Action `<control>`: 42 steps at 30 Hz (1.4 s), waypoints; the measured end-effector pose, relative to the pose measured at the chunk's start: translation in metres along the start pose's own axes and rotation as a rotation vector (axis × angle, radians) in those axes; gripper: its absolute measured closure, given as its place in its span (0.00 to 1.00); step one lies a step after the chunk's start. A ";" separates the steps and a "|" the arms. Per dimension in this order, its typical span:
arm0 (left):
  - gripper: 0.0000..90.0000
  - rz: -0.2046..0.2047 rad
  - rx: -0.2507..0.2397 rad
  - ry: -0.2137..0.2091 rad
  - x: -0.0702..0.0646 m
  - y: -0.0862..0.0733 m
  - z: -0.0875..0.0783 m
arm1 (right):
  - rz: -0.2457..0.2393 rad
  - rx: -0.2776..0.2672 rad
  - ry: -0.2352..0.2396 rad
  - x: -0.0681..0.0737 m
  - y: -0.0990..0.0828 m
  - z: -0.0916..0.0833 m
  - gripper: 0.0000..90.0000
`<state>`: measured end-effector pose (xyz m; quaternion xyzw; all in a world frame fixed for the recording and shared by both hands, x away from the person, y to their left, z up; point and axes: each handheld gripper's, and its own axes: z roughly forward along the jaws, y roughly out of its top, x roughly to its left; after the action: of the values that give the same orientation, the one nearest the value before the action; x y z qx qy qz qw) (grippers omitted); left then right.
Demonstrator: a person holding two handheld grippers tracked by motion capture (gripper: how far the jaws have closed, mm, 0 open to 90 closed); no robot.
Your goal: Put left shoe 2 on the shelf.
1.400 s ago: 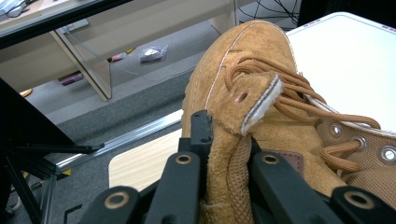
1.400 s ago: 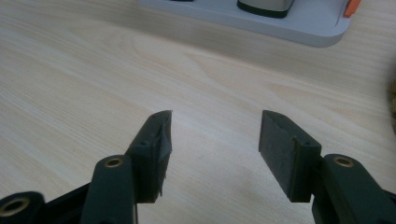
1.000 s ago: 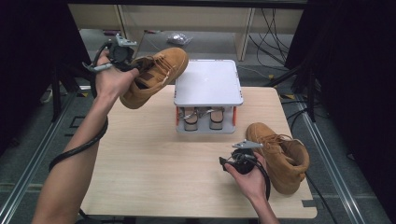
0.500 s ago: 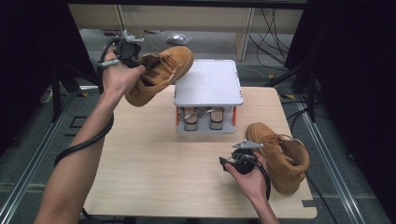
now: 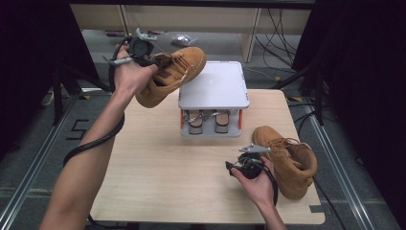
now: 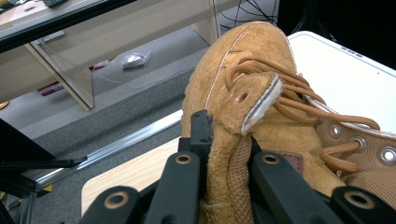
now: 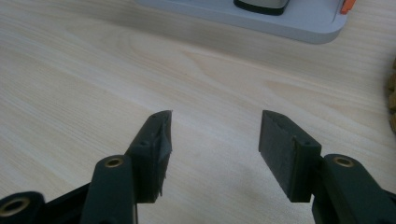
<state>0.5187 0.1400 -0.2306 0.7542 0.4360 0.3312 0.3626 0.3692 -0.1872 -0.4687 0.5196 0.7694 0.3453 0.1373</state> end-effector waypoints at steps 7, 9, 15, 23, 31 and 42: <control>0.93 0.000 0.004 -0.010 -0.006 0.004 0.006 | 0.027 -0.016 0.002 0.001 0.000 0.001 0.50; 0.93 0.005 0.005 -0.013 -0.008 0.006 0.006 | 0.015 -0.008 -0.003 0.000 0.000 0.000 0.50; 0.93 0.006 0.002 -0.023 -0.013 0.011 0.006 | -0.002 -0.005 -0.001 -0.001 0.000 0.000 0.50; 0.93 0.012 0.010 -0.043 -0.019 0.015 0.010 | -0.007 0.000 -0.002 0.000 -0.001 0.000 0.50; 0.93 0.018 0.008 -0.061 -0.023 0.018 0.016 | -0.004 -0.008 0.011 0.000 -0.001 0.002 0.50; 0.93 0.028 0.020 -0.089 -0.033 0.021 0.021 | 0.031 -0.007 0.006 0.002 -0.002 0.003 0.50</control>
<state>0.5313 0.0976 -0.2297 0.7779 0.4120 0.2981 0.3691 0.3685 -0.1850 -0.4717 0.5301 0.7603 0.3516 0.1314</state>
